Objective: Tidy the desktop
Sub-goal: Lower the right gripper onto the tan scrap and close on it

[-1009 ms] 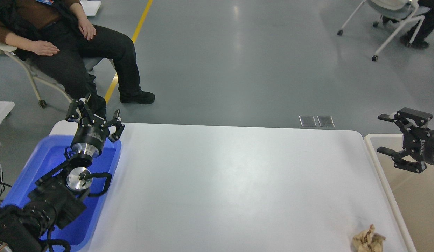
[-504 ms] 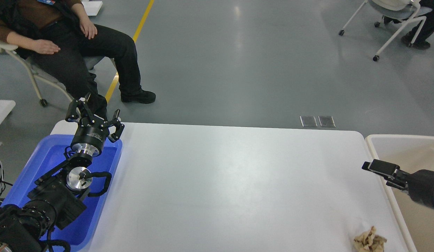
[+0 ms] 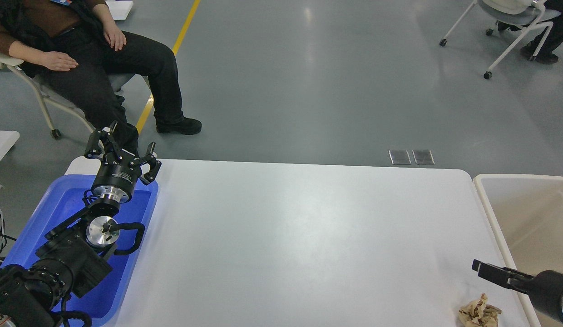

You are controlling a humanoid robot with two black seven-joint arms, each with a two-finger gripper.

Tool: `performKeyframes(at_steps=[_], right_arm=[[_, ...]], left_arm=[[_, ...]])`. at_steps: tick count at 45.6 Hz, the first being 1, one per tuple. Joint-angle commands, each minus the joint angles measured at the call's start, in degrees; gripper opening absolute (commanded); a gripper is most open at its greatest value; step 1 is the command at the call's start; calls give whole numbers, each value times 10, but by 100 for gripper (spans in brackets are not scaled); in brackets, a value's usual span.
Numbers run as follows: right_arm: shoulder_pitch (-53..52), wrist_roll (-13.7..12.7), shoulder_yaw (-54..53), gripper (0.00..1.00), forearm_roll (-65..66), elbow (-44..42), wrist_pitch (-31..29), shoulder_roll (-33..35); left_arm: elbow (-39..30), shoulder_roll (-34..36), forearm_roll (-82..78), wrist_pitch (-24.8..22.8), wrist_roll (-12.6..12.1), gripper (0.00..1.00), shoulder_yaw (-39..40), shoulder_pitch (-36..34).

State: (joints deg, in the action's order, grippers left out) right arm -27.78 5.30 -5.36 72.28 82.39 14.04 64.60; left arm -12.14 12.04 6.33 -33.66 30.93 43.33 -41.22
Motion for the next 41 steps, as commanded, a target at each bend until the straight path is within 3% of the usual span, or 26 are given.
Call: performKeyframes(at_steps=[1, 41], right_arm=[[18, 12, 18, 100, 49, -37, 28, -14], [93, 28, 43, 100, 54, -86, 90, -91]], left_arm=[[0, 0, 0, 0, 0, 100, 0, 0], [0, 0, 0, 0, 0, 100, 0, 0]])
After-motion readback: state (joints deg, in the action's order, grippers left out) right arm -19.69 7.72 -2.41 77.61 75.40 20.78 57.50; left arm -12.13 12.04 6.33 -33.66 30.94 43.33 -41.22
